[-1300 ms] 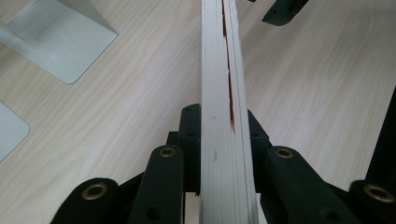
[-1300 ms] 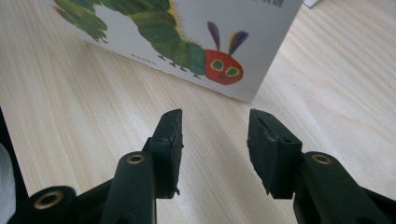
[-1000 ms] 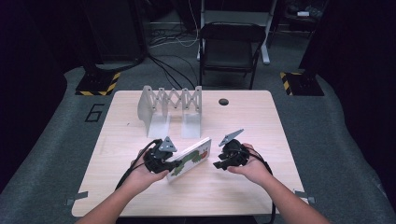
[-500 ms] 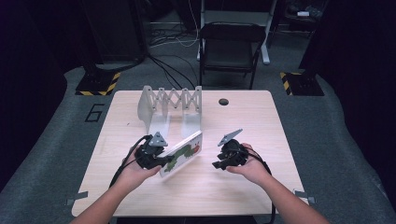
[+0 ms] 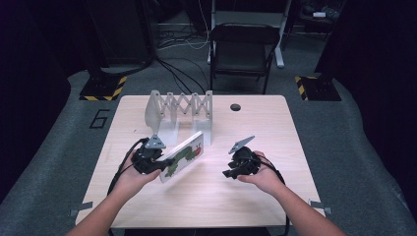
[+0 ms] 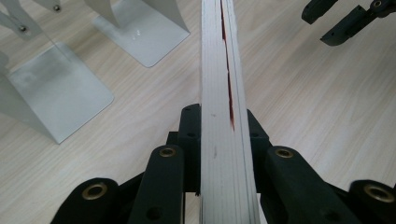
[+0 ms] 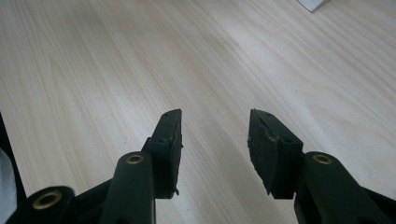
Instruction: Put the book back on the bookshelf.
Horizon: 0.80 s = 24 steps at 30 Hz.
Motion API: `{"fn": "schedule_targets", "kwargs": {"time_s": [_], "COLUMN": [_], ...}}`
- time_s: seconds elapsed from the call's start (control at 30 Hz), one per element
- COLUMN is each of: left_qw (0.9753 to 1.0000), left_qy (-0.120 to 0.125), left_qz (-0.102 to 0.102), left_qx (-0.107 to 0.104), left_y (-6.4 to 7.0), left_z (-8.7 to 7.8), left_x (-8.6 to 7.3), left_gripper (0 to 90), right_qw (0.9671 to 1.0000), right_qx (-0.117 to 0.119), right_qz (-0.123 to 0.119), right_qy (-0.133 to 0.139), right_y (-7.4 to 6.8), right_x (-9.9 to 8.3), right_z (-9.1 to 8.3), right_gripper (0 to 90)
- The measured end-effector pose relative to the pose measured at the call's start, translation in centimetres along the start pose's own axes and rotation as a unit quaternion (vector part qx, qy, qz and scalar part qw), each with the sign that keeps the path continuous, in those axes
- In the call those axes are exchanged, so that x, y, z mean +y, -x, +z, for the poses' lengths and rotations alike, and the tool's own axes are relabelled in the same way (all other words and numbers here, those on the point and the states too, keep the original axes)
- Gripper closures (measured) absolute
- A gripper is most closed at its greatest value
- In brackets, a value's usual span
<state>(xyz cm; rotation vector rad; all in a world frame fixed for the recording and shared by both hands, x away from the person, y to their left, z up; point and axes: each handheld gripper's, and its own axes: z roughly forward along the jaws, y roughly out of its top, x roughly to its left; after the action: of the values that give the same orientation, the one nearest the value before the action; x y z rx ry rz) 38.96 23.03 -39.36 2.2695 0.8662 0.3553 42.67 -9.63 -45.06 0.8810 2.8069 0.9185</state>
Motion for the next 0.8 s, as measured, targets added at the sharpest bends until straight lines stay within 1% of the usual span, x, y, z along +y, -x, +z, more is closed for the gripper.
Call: {"fn": "schedule_targets", "kwargs": {"time_s": [0.03,0.07,0.1,0.13,0.17,0.2,0.27,0.3,0.37,0.4,0.43,0.47,0.53,0.57,0.6,0.63,0.7,0.73,0.77,0.8], "left_qw": [1.0,1.0,1.0,0.9999,0.9999,0.9999,0.9999,0.9999,0.9999,0.9998,0.9998,0.9998,0.9997,0.9997,0.9997,0.9998,0.9997,0.9997,0.9996,0.9996], "left_qy": [0.0,0.004,0.004,0.005,0.003,0.006,0.0,0.003,0.004,0.006,0.004,0.004,0.006,0.007,0.006,0.003,0.006,0.004,0.006,0.004], "left_qz": [0.001,-0.005,-0.005,-0.008,-0.009,-0.012,-0.01,-0.013,-0.013,-0.017,-0.016,-0.016,-0.018,-0.018,-0.017,-0.016,-0.016,-0.017,-0.018,-0.018], "left_qx": [0.002,0.004,0.005,0.006,0.007,0.009,0.009,0.01,0.01,0.012,0.01,0.011,0.012,0.015,0.015,0.014,0.018,0.018,0.019,0.02], "left_y": [-0.2,-0.3,-0.4,-0.5,-0.6,-0.7,-0.9,-0.9,-1.1,-1.1,-1.2,-1.3,-1.4,-1.4,-1.4,-1.5,-1.6,-1.7,-1.7,-1.8], "left_z": [-0.2,-0.3,-0.4,-0.6,-0.7,-0.7,-1.0,-1.0,-1.1,-1.1,-1.2,-1.3,-1.3,-1.3,-1.4,-1.4,-1.5,-1.6,-1.6,-1.7], "left_x": [-0.1,-0.1,-0.2,-0.2,-0.3,-0.3,-0.3,-0.3,-0.4,-0.4,-0.4,-0.4,-0.4,-0.4,-0.4,-0.4,-0.4,-0.4,-0.4,-0.4], "left_gripper": [75.6,75.6,75.6,75.6,75.6,75.6,75.6,75.6,75.6,75.6,75.6,75.6,75.6,75.6,75.6,75.6,75.6,75.6,75.6,75.6], "right_qw": [1.0,1.0,1.0,1.0,1.0,1.0,1.0,1.0,1.0,1.0,0.9999,1.0,1.0,1.0,1.0,0.9999,1.0,1.0,0.9999,0.9999], "right_qx": [-0.001,-0.003,-0.001,0.0,0.0,0.001,0.001,0.002,0.002,0.003,0.003,0.003,0.0,0.004,0.004,0.004,0.004,0.006,0.003,0.003], "right_qz": [0.003,0.002,0.008,0.008,0.003,0.009,0.009,0.007,0.004,0.009,0.013,0.004,0.005,0.005,0.006,0.012,0.005,0.005,0.007,0.007], "right_qy": [-0.002,-0.002,-0.004,-0.003,-0.002,-0.002,-0.002,0.0,0.003,0.004,0.003,0.001,0.003,0.001,0.002,0.001,0.002,0.003,0.01,0.011], "right_y": [0.0,0.1,0.0,0.0,0.1,0.0,0.0,0.1,0.1,0.1,0.1,0.3,0.3,0.4,0.4,0.3,0.4,0.4,0.4,0.4], "right_x": [0.0,0.0,0.0,0.1,0.1,0.1,0.1,0.2,0.2,0.2,0.2,0.2,0.2,0.3,0.3,0.3,0.4,0.4,0.5,0.5], "right_z": [0.0,0.0,0.0,0.1,0.1,0.1,0.1,0.1,0.1,0.2,0.2,0.2,0.3,0.3,0.3,0.3,0.4,0.4,0.6,0.6], "right_gripper": [54.9,54.9,54.9,54.9,54.9,54.9,54.9,54.9,54.9,54.9,54.9,54.9,54.9,54.9,54.9,54.9,54.9,55.0,54.9,54.9]}}
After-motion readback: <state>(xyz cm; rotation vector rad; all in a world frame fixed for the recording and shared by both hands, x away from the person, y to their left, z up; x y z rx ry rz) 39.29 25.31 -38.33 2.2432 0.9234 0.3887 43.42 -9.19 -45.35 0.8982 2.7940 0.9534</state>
